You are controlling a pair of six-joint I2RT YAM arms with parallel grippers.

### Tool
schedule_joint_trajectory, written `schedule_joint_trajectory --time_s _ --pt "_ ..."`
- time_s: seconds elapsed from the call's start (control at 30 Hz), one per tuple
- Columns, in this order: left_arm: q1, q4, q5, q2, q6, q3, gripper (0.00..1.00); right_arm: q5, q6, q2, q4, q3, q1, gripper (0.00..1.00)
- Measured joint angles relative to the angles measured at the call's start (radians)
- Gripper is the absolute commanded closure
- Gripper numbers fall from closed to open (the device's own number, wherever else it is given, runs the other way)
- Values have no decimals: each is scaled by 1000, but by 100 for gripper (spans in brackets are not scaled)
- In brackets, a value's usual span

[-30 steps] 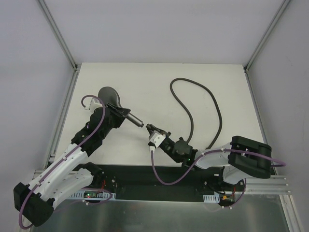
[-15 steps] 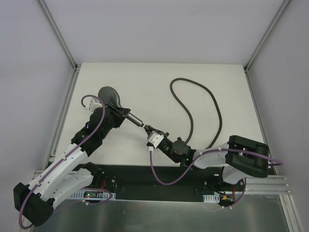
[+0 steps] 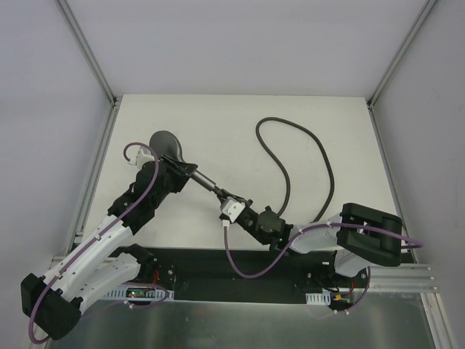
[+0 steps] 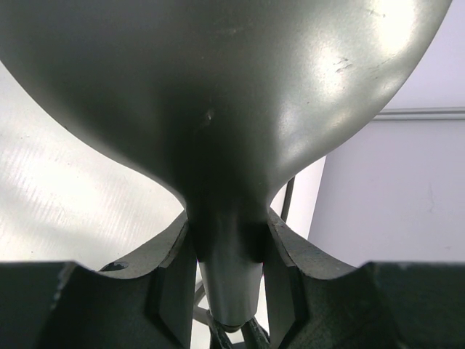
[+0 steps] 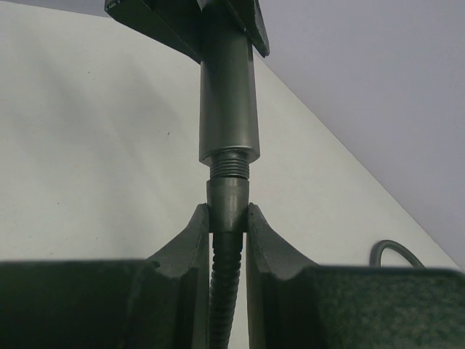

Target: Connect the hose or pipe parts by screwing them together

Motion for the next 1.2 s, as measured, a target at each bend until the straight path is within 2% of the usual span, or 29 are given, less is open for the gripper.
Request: schedule_joint_trajectory --time_s 0.8,1.2 --pt "0 -1 19 -1 -12 -8 100 16 19 11 -2 6 1 99" --pt "2 8 26 11 17 -11 100 31 14 17 -56 30 2 99"
